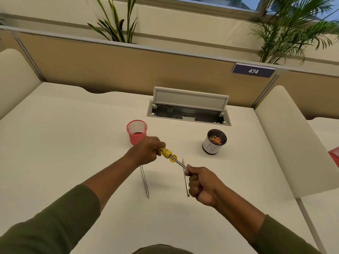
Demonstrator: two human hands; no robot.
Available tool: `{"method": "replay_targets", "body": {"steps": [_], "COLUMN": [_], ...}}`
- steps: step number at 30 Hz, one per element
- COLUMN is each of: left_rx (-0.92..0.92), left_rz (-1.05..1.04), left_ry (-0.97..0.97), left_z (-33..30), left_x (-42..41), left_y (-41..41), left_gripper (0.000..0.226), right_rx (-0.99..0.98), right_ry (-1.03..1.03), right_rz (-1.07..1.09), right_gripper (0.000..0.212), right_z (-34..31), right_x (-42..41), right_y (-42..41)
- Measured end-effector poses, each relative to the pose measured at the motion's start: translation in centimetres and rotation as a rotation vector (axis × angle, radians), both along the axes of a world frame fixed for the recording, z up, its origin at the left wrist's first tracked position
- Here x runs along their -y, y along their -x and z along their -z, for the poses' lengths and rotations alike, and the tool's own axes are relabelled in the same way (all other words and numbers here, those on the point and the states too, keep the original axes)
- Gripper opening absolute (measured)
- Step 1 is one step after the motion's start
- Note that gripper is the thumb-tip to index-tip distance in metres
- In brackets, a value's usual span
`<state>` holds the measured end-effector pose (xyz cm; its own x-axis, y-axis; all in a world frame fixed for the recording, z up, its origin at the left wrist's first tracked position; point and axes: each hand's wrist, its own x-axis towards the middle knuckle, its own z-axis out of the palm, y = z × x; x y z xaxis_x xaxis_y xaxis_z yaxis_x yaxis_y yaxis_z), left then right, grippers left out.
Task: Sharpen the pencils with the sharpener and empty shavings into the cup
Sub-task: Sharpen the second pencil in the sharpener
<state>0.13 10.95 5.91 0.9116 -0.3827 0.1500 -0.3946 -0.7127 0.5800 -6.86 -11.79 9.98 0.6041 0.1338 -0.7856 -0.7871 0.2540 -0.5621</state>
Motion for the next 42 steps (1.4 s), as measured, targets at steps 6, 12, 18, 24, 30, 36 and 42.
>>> {"method": "replay_targets", "body": {"steps": [6, 12, 18, 24, 30, 36, 42], "left_rx": [-0.022, -0.046, -0.134, -0.180, -0.246, -0.288, -0.321], "left_rz": [0.000, -0.011, -0.044, -0.066, -0.073, -0.152, -0.187], "left_ry": [0.014, 0.022, 0.043, 0.056, 0.079, 0.145, 0.177], "left_z": [-0.3, -0.1, 0.5, 1.1, 1.6, 1.7, 2.0], "left_x": [0.0, -0.6, -0.4, -0.4, -0.4, -0.3, -0.6], "left_y": [-0.2, -0.5, 0.1, 0.4, 0.7, 0.9, 1.0], "left_gripper": [0.030, 0.027, 0.025, 0.022, 0.022, 0.026, 0.028], "right_rx": [0.342, 0.960, 1.395, 1.348, 1.348, 1.304, 1.091], "right_ry": [0.369, 1.026, 1.377, 1.380, 1.359, 1.300, 1.035], "right_rz": [-0.289, -0.684, -0.667, -0.559, -0.480, -0.383, -0.261], "right_gripper": [0.035, 0.023, 0.014, 0.025, 0.019, 0.017, 0.014], "right_z": [-0.6, 0.3, 2.3, 3.5, 4.1, 4.6, 4.9], "right_x": [0.4, 0.9, 1.3, 1.6, 1.6, 1.8, 1.6], "right_y": [0.0, 0.2, 0.5, 1.1, 2.0, 3.1, 3.7]}}
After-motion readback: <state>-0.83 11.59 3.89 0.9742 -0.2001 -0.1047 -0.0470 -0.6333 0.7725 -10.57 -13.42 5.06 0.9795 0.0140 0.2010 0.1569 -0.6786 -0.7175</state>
